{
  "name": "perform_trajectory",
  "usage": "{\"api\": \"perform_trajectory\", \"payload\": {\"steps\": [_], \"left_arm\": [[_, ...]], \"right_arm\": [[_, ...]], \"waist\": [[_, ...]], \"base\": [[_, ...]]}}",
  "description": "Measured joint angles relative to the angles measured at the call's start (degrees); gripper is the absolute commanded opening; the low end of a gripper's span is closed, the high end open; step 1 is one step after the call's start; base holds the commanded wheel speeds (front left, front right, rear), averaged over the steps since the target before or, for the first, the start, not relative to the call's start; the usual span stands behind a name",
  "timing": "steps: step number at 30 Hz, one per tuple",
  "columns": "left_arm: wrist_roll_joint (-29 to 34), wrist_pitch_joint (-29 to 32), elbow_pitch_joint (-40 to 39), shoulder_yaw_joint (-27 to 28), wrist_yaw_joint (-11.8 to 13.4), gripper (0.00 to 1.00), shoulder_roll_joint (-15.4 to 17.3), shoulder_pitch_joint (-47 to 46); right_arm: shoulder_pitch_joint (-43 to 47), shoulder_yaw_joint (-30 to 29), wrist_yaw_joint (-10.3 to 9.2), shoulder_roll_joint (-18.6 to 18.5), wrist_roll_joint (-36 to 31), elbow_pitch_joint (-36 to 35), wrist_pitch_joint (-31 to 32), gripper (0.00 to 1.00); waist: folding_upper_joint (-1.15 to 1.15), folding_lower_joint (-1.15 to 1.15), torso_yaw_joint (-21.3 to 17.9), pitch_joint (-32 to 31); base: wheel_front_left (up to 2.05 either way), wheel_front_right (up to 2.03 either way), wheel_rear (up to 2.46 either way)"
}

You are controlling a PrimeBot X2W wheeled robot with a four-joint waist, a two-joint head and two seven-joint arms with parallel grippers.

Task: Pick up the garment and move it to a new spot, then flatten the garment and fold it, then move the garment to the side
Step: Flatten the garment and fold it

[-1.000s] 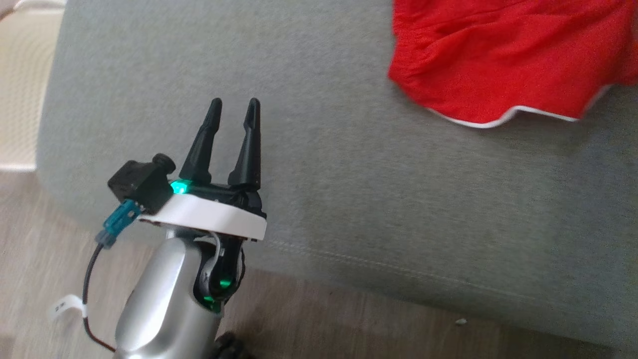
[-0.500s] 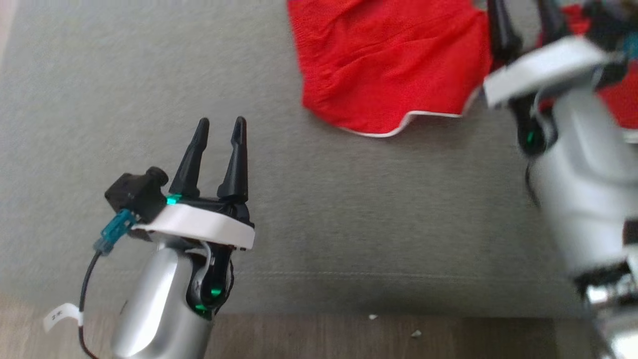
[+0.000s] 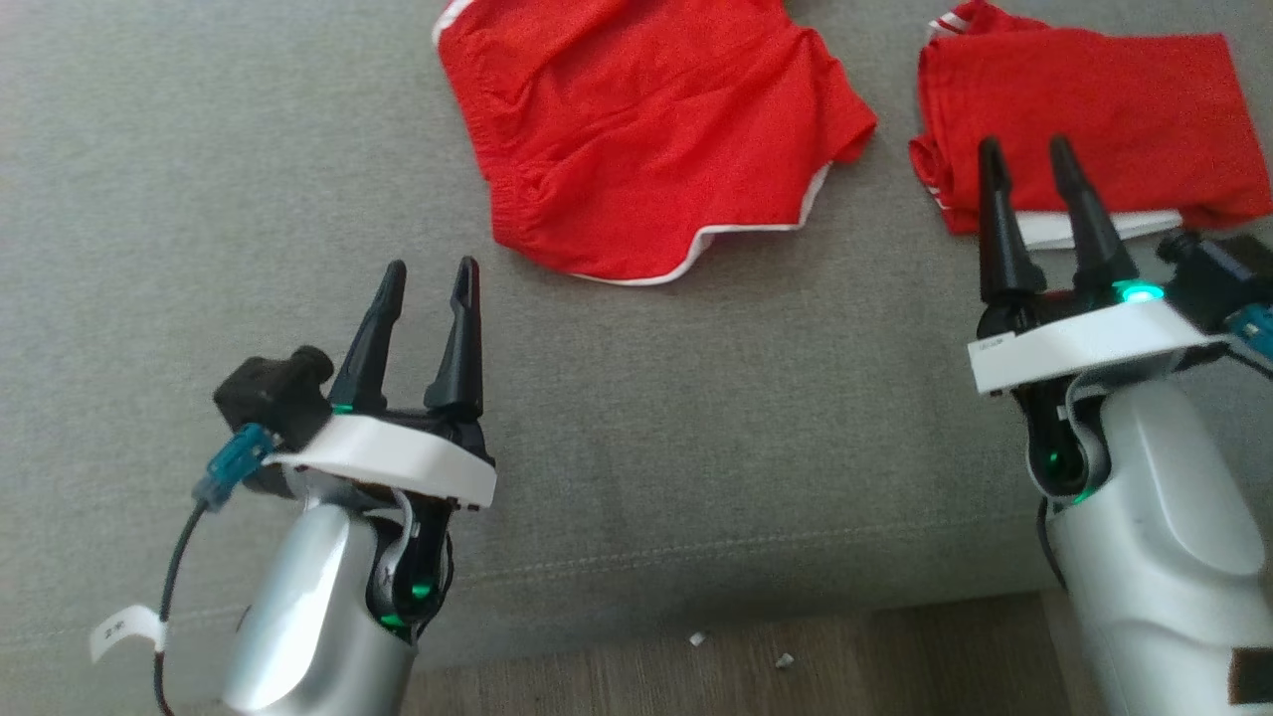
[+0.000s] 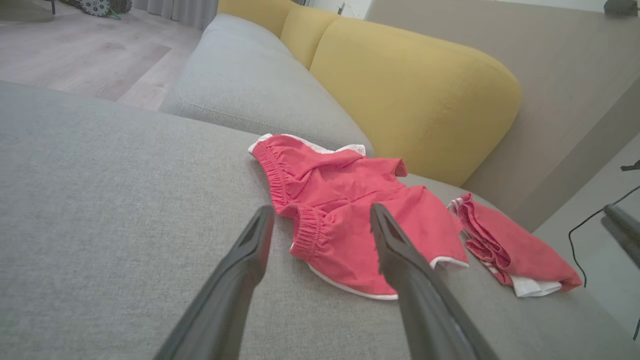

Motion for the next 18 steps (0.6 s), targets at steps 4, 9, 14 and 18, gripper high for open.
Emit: {"api": "perform_trajectory", "payload": {"steps": [4, 9, 14, 18], "left_arm": [[1.27, 0.0, 3.99, 0.14, 0.04, 1.0, 0.0, -0.89], [2.5, 0.0, 9.59, 0.51, 0.4, 1.0, 0.0, -4.04], [2.69, 0.0, 16.66, 1.23, 0.32, 1.0, -0.03, -8.87], [3.56, 0.01, 20.76, 1.46, -0.36, 1.0, -0.03, -12.24]], "right_arm": [[0.62, -1.69, 0.0, 1.01, -1.97, -5.21, 2.27, 1.0], [1.65, -2.7, 0.0, 2.2, -2.87, -9.07, 3.97, 1.0], [3.89, -3.5, 0.0, 3.13, -3.93, -11.63, 5.46, 1.0], [4.14, -3.98, 0.0, 3.87, -4.28, -13.08, 5.8, 1.0]], "waist": [[0.0, 0.0, -1.08, 1.0], [0.0, 0.0, -2.15, 2.02], [0.0, 0.0, -3.67, 3.18], [0.0, 0.0, -4.97, 4.08]], "base": [[0.0, 0.0, 0.0], [0.0, 0.0, 0.0], [0.0, 0.0, 0.0], [0.0, 0.0, 0.0]]}}
